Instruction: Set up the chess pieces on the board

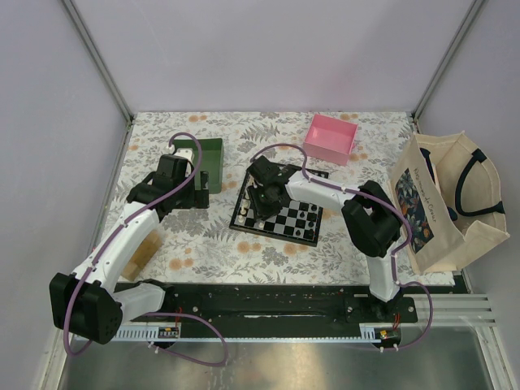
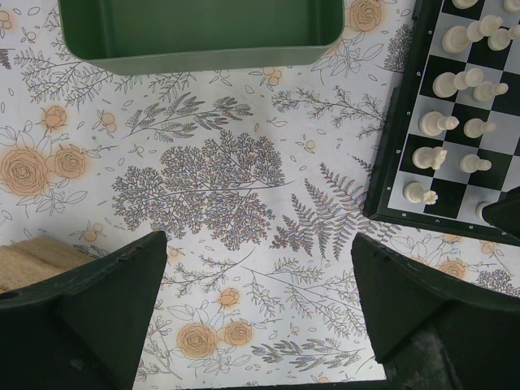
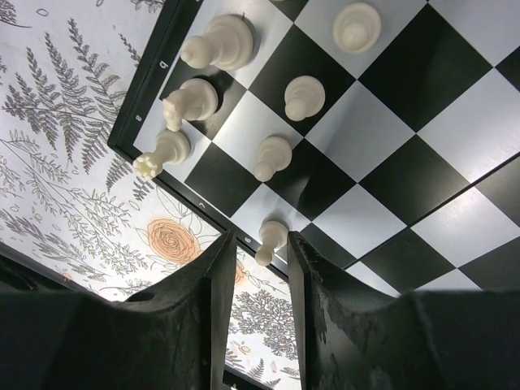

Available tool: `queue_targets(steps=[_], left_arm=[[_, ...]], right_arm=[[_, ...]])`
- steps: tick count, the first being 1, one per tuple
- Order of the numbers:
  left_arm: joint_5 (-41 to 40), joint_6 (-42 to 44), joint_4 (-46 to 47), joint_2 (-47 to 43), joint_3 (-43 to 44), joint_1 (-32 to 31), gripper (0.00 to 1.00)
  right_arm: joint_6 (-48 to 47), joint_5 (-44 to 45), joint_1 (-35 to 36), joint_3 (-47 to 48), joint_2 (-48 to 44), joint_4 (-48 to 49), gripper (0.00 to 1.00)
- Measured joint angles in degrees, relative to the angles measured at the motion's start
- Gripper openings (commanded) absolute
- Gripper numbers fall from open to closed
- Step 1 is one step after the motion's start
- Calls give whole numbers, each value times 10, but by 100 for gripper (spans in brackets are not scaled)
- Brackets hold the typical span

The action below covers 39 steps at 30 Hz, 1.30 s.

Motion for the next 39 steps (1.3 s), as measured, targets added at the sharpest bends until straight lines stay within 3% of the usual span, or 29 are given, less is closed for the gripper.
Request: queue_targets(steps=[15, 30, 39], left_arm=[[0, 0, 0, 0, 0, 0, 99], [0, 0, 0, 0, 0, 0, 99], [0, 0, 0, 0, 0, 0, 99]], right_arm=[[0, 0, 6, -2, 0, -18, 37], [-7, 1, 8, 8, 1, -35, 17], [-9, 0, 11, 52, 24, -38, 17]])
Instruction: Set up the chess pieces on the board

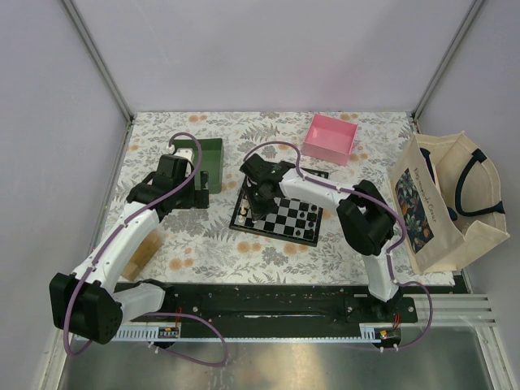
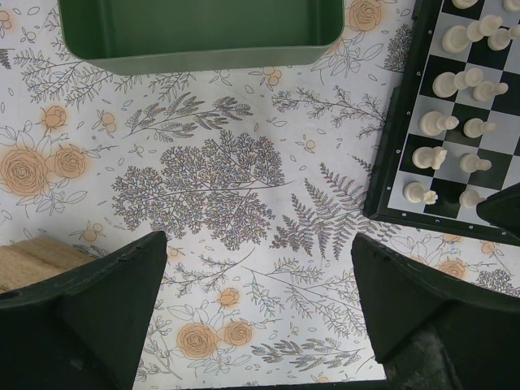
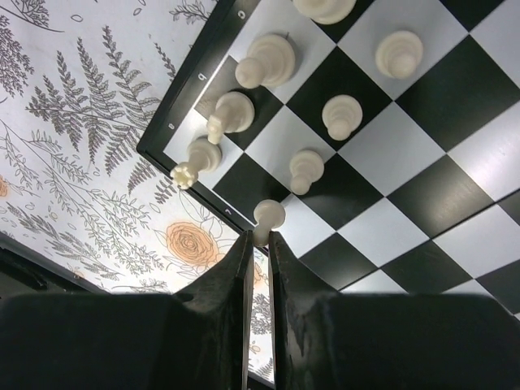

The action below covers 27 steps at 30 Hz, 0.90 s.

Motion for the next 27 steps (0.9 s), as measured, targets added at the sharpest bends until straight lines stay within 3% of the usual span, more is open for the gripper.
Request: queue_targets(steps=[22, 27], left_arm=[[0, 0, 0, 0, 0, 0, 99], [0, 0, 0, 0, 0, 0, 99]], right_arm=[[0, 0, 14, 15, 23, 5, 20], [0, 0, 14, 15, 23, 5, 25]])
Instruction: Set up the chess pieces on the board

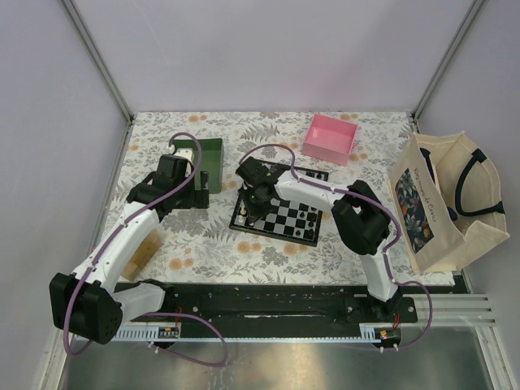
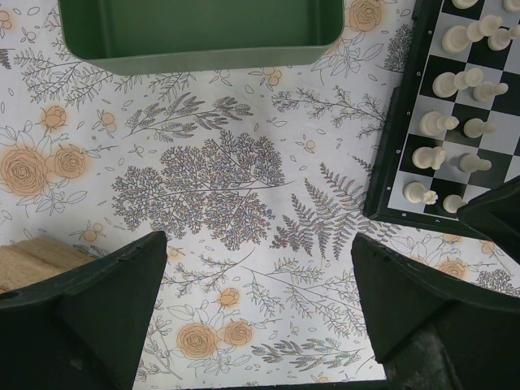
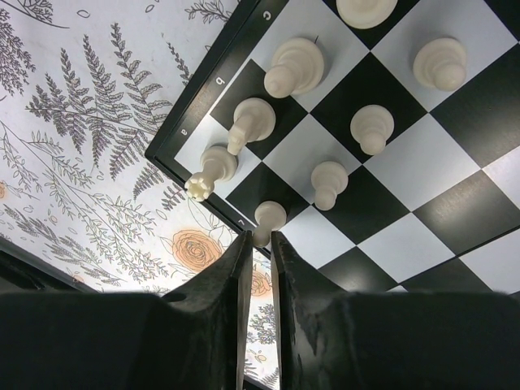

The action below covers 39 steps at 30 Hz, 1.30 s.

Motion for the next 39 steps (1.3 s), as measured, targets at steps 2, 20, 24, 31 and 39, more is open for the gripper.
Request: queue_targets(steps=[2, 20, 24, 31, 39], left_arm=[[0, 0, 0, 0, 0, 0, 99], [0, 0, 0, 0, 0, 0, 99], [0, 0, 0, 0, 0, 0, 99], [0, 0, 0, 0, 0, 0, 99], [0, 0, 0, 0, 0, 0, 99]], right_arm=[[0, 0, 0, 0, 0, 0, 28], [-3, 35, 0, -3, -22, 5, 31], [-3, 46, -3, -21, -41, 9, 24], [2, 50, -26, -71, -55, 26, 17], [7, 45, -54, -80, -51, 50, 17]])
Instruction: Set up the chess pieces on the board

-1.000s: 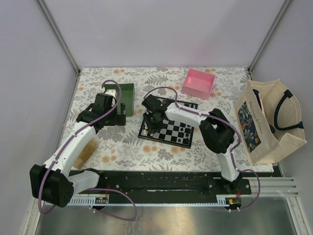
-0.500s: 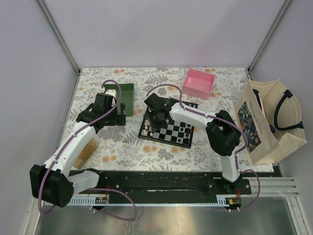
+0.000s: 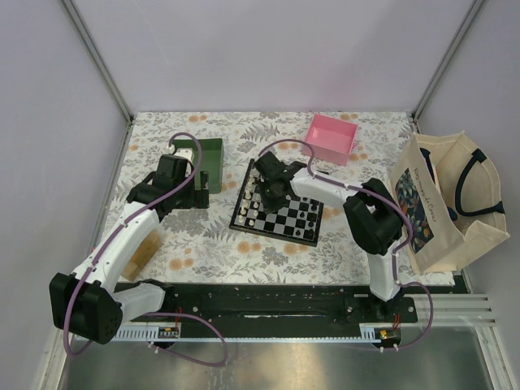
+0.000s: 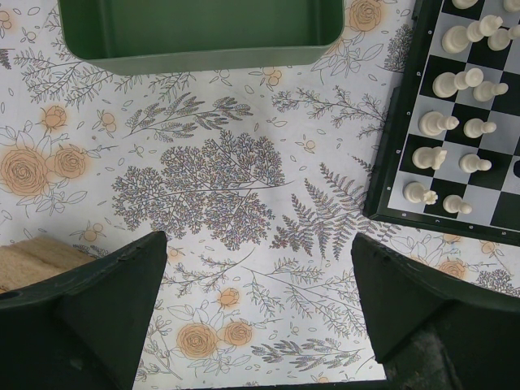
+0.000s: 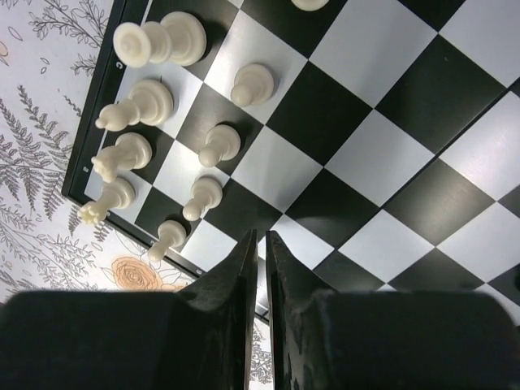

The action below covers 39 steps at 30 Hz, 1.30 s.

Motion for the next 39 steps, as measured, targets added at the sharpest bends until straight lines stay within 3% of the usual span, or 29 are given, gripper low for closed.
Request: queue_targets(steps=[39], left_arm=[[0, 0, 0, 0, 0, 0, 99]], right_arm=[[13, -62, -2, 31, 51, 37, 19]])
